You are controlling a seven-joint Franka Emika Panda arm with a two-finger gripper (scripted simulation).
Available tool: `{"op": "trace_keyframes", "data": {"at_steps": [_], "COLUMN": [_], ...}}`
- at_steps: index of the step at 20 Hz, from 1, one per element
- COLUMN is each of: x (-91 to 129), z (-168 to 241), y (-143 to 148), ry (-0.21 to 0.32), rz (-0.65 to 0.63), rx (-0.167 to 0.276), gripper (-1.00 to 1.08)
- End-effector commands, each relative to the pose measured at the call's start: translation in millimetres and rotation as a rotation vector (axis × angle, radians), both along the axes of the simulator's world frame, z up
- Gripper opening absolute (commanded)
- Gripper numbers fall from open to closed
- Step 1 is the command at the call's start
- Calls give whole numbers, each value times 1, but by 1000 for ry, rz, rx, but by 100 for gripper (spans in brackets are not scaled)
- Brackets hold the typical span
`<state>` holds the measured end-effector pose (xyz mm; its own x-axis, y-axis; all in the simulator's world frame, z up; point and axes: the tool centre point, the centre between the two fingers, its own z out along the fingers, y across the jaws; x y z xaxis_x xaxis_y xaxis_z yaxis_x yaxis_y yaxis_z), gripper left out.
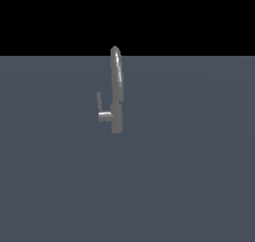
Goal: Turn on the faucet by rotating a designated handle.
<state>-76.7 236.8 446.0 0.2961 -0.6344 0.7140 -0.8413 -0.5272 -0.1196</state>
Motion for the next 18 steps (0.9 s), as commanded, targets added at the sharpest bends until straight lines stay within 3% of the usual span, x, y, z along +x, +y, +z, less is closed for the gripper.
{"op": "trace_keyframes", "data": {"at_steps": [1, 9, 18], "x": [23, 83, 108], "z": [-35, -159, -258], "y": [-6, -55, -118], "ry": [-4, -1, 12], "rz": [-56, -248, -411], "rx": [-3, -6, 3], "gripper": [-100, -100, -100]}}
